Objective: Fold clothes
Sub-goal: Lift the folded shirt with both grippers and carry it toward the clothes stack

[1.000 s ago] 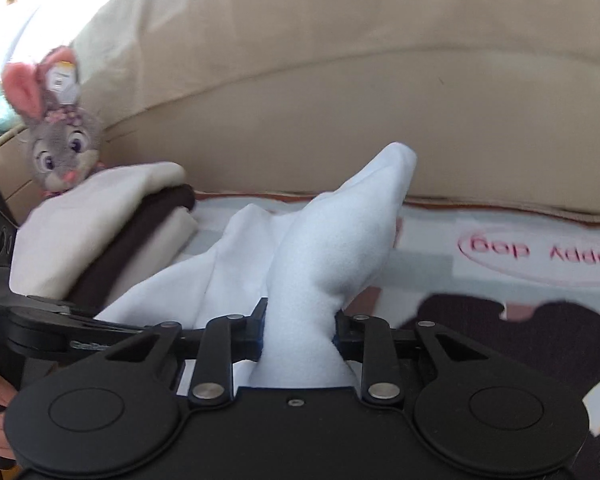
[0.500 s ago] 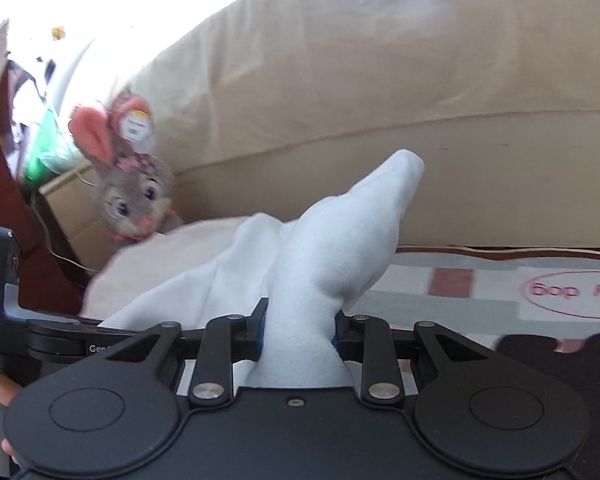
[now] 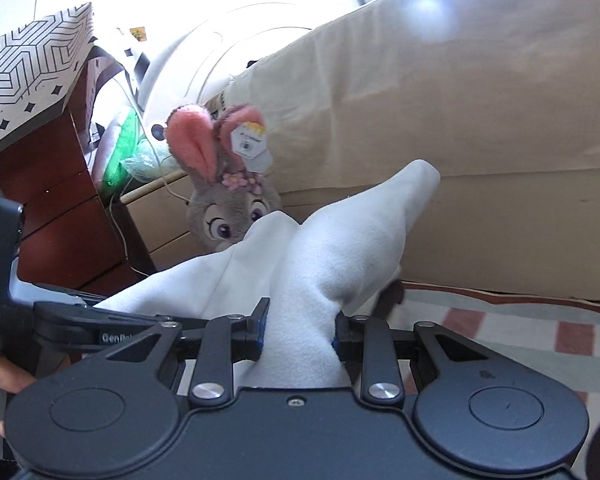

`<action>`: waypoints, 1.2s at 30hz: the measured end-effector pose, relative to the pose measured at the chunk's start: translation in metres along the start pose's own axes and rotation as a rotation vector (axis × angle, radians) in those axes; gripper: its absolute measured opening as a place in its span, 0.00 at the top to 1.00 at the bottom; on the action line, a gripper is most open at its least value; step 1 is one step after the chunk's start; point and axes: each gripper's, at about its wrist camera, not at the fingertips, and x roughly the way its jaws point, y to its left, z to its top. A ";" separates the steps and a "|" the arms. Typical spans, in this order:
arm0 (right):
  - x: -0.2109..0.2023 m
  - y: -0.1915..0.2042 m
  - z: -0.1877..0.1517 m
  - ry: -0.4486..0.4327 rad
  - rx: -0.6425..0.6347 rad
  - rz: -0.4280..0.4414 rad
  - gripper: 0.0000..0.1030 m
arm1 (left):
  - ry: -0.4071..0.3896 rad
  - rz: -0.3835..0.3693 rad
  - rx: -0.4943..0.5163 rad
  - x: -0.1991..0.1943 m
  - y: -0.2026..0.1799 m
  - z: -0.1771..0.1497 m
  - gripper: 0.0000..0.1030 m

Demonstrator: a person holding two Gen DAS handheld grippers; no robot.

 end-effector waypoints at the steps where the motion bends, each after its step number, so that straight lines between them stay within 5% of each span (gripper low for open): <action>1: 0.004 0.003 0.003 -0.002 -0.003 0.009 0.70 | -0.001 0.014 0.012 0.003 0.005 0.005 0.78; 16: 0.078 0.022 0.029 0.044 0.068 0.060 0.70 | 0.007 0.141 0.009 0.037 0.050 0.044 0.78; 26: 0.114 0.011 0.011 0.036 0.175 0.049 0.70 | 0.023 0.192 0.034 0.072 0.060 0.045 0.78; 32: 0.127 0.007 -0.003 -0.005 0.244 0.011 0.69 | 0.024 0.174 -0.030 0.091 0.074 0.046 0.77; 36: 0.147 -0.011 -0.018 0.053 0.329 0.032 0.67 | 0.085 0.184 -0.123 0.121 0.091 0.039 0.77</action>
